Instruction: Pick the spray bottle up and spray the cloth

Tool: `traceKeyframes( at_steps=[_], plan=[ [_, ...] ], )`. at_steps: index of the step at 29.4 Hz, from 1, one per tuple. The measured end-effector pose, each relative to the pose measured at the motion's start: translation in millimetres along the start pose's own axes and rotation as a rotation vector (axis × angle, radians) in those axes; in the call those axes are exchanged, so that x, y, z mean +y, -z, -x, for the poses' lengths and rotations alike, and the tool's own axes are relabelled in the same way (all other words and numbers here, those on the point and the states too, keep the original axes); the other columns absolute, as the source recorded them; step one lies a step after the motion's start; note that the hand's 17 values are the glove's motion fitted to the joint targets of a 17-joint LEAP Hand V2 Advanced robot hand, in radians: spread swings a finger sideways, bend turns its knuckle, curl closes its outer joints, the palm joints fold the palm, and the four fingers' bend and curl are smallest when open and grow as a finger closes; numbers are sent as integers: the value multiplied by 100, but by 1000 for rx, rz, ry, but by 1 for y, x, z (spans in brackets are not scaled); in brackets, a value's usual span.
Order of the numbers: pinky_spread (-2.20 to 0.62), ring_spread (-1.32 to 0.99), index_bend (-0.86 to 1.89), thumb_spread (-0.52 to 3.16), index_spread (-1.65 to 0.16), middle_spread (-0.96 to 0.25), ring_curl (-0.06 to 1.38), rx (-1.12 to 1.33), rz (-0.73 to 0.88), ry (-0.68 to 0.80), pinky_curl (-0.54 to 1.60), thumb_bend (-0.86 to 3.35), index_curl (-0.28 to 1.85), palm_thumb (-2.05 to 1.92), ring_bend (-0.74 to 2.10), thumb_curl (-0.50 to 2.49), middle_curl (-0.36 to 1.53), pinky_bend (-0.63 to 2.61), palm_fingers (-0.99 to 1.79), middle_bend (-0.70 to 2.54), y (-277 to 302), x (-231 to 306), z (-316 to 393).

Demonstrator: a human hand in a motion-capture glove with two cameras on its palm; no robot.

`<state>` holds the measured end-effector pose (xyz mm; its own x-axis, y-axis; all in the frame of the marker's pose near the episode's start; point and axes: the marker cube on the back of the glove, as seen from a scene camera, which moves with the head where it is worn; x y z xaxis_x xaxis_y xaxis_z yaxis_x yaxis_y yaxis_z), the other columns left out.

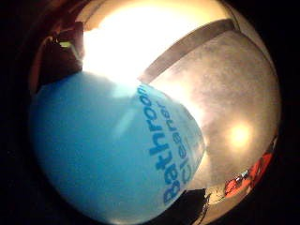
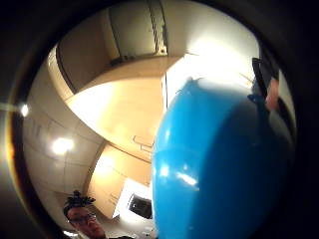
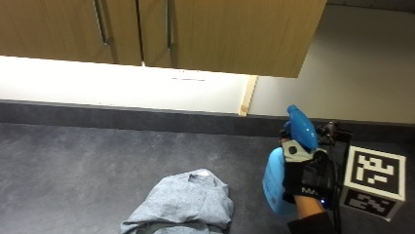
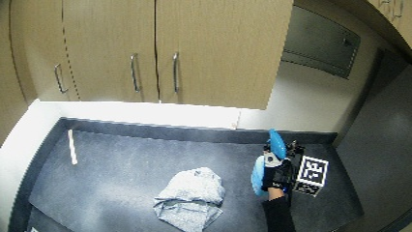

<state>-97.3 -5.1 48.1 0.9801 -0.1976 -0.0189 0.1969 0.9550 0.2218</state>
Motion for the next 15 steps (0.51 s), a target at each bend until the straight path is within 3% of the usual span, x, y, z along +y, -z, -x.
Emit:
traceKeyframes(
  at_steps=[10,15],
  plan=[
    [4,-5,33,61,-16,-5,42,-35,256,58,31,-2,58,119,20,70,53,19,112,39,-79,53,49],
    [4,-5,33,61,-16,-5,43,46,318,74,32,-2,58,119,20,70,53,19,113,39,-105,53,38]
  ],
)
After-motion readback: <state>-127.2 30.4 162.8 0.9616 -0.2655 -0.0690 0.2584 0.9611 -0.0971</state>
